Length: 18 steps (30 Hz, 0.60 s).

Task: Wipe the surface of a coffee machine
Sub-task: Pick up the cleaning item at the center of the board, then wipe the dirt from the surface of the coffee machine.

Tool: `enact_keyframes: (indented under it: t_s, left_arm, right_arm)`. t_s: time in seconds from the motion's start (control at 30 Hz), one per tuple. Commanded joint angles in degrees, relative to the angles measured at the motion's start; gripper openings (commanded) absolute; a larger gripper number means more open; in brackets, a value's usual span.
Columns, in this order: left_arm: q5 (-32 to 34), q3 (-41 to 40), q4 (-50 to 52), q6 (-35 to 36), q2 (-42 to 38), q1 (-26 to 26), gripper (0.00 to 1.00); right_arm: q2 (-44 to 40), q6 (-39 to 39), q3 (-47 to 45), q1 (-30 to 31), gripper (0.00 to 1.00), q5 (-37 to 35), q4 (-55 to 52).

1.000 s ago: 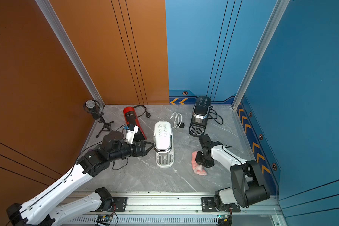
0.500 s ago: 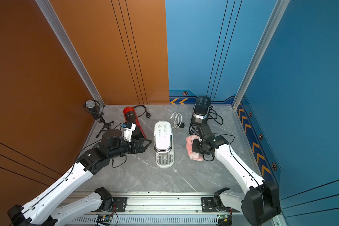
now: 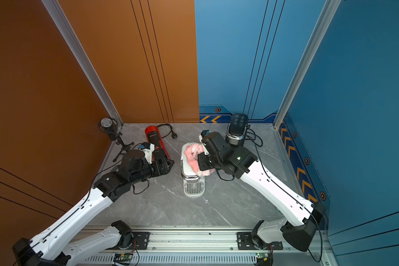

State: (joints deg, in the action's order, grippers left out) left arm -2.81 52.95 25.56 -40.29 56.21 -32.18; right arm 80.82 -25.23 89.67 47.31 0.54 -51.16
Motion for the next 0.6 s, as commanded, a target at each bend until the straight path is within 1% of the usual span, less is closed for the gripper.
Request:
enact_keyframes:
  t_s: [0.0, 0.1, 0.27, 0.37, 0.47, 0.57]
  left_arm:
    - [3.31, 1.07, 1.16, -1.19, 0.78, -1.6, 1.0]
    - [3.72, 1.31, 1.2, -0.76, 1.49, -2.44, 1.0]
    - [3.45, 1.17, 1.16, -0.75, 2.28, -2.66, 1.0]
    - [2.81, 0.59, 1.16, -0.5, 2.66, -2.88, 0.99]
    - [2.37, 0.43, 1.16, 0.53, 2.43, -2.88, 1.0]
    - [1.59, 0.4, 1.18, 0.9, 1.3, -2.72, 0.99]
  right_arm:
    - [3.85, 3.37, 3.82, 1.43, 0.0, -1.11, -2.12]
    - [6.67, 4.43, 4.21, 1.66, 0.0, -0.65, -1.77]
    - [10.05, 5.3, 3.06, 0.27, 0.0, -0.64, 1.39]
    - [13.15, 5.19, 5.56, -0.83, 0.0, -0.2, 1.97]
    - [17.11, 4.36, 9.59, -2.85, 0.0, 4.54, 1.94]
    - [21.73, 4.87, 12.88, -4.28, 0.0, 5.12, 1.99]
